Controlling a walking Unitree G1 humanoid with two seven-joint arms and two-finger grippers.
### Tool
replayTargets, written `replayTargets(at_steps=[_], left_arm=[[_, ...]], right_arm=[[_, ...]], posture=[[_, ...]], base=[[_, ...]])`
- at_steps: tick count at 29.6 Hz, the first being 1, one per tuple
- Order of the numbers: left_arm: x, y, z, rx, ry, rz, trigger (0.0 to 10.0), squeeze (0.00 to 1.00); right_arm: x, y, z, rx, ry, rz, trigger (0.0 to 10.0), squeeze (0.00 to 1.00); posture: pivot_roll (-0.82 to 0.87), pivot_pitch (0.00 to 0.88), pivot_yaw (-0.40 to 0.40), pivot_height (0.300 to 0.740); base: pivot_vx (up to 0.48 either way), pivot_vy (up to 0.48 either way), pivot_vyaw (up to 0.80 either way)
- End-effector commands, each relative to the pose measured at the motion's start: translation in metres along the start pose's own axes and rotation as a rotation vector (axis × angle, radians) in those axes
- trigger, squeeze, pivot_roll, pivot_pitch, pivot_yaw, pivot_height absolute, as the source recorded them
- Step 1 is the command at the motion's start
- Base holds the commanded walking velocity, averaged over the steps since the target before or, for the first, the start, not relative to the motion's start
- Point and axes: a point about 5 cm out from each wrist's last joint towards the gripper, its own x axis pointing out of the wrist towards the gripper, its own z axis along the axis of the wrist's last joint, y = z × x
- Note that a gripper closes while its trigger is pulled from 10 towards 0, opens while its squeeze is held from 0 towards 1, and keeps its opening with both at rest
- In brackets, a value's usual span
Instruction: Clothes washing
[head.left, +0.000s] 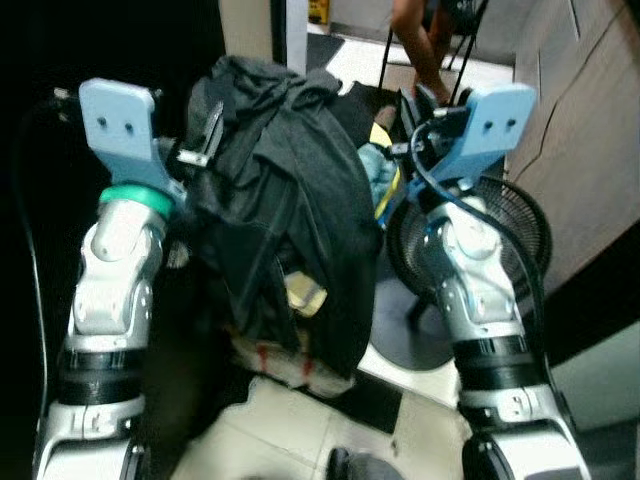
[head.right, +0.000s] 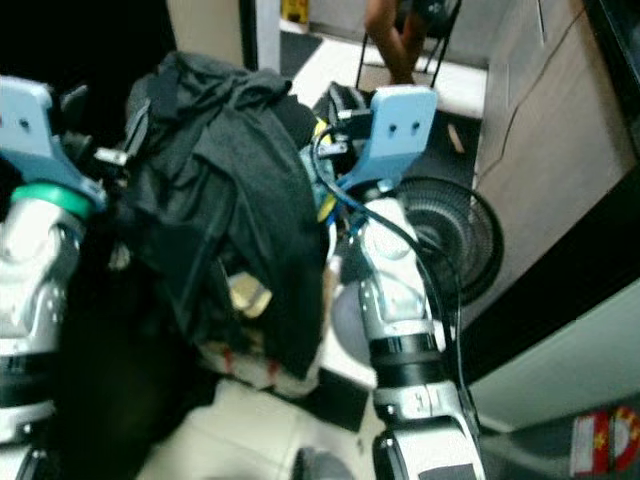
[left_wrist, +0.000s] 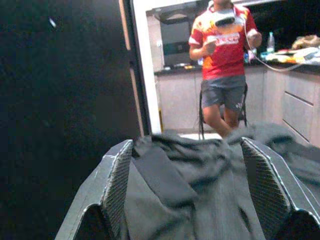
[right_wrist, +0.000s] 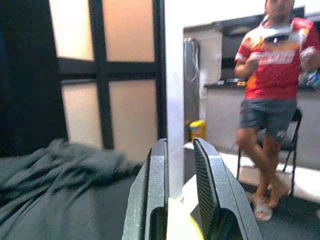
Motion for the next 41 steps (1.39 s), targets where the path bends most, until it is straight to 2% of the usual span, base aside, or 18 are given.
replayTargets(at_steps=[1,5,8,11,12,13,15,18,20,24,28,33,34,35,36,41], left_arm=[[-0.003,0.003,-0.004,0.005,0.018,0.01,10.0,0.0],[-0.003,0.003,-0.005,0.01,0.033,0.006,10.0,0.0],[-0.005,0.001,-0.005,0.01,0.04,-0.078,10.0,0.0],[-0.006,0.0,-0.005,0.012,0.041,-0.112,10.0,0.0],[-0.008,-0.007,0.0,0.024,0.063,-0.289,10.0,0.0],[-0.008,-0.007,0.0,0.024,0.063,-0.289,10.0,0.0],[-0.011,-0.013,0.007,0.036,0.087,-0.465,10.0,0.0],[-0.011,-0.014,0.008,0.046,0.102,-0.483,10.0,0.0],[-0.012,-0.016,0.004,0.066,0.152,-0.523,10.0,0.0],[-0.013,-0.017,-0.003,0.094,0.198,-0.539,10.0,0.0],[-0.018,-0.016,-0.018,0.137,0.273,-0.555,10.0,0.0],[-0.016,-0.012,-0.018,0.134,0.29,-0.54,10.0,0.0],[-0.014,-0.008,-0.021,0.159,0.322,-0.521,10.0,0.0],[-0.01,-0.002,-0.031,0.237,0.392,-0.499,10.0,0.0],[-0.009,0.0,-0.034,0.262,0.413,-0.494,10.0,0.0],[-0.002,0.012,-0.043,0.268,0.481,-0.438,10.0,0.0]], right_arm=[[0.0,0.006,-0.001,0.008,0.0,0.018,10.0,0.0],[-0.001,0.007,-0.001,-0.001,0.003,0.028,10.0,0.0],[0.0,0.012,0.003,-0.075,-0.012,0.114,10.0,0.0],[0.001,0.012,0.004,-0.084,-0.016,0.131,10.0,0.0],[0.004,0.008,0.009,-0.104,-0.028,0.145,10.0,0.0],[0.004,0.008,0.009,-0.104,-0.028,0.145,10.0,0.0],[0.006,0.005,0.013,-0.131,-0.036,0.186,10.0,0.0],[0.006,0.007,0.015,-0.144,-0.036,0.224,10.0,0.0],[0.005,0.012,0.018,-0.162,-0.038,0.296,10.0,0.0],[0.005,0.014,0.02,-0.15,-0.04,0.317,10.0,0.0],[0.005,0.017,0.02,-0.084,-0.028,0.346,10.0,0.0],[0.003,0.015,0.009,-0.089,0.012,0.347,10.0,0.0],[0.003,0.013,0.003,-0.103,0.037,0.339,10.0,0.0],[0.005,0.011,-0.004,-0.123,0.066,0.325,10.0,0.0],[0.005,0.01,-0.005,-0.126,0.073,0.322,10.0,0.0],[0.009,0.01,-0.007,-0.127,0.083,0.317,10.0,0.0]], posture=[[0.03,0.049,0.008,0.74],[0.02,0.051,0.008,0.74],[0.02,0.051,0.009,0.74],[0.02,0.051,0.009,0.74],[0.02,0.051,0.007,0.74],[0.02,0.051,0.007,0.74],[0.03,0.046,0.008,0.74],[0.03,0.044,0.01,0.74],[0.02,0.043,0.013,0.74],[0.02,0.043,0.013,0.74],[0.02,0.032,0.007,0.74],[0.02,0.031,0.005,0.74],[0.03,0.033,0.002,0.74],[0.03,0.036,0.001,0.74],[0.03,0.036,0.001,0.74],[0.03,0.045,0.003,0.74]], base=[[0.431,0.0,0.0],[0.108,0.0,0.0],[0.0,0.0,0.0],[0.0,0.0,0.0],[0.0,0.0,0.0],[0.0,0.0,0.0],[0.0,0.0,0.0],[0.0,0.0,0.0],[0.0,0.0,0.0],[0.0,0.0,0.0],[0.0,0.0,0.0],[0.0,0.0,0.0],[0.0,0.0,0.0],[0.0,0.0,0.0],[0.0,0.0,0.0],[0.0,0.0,0.0]])
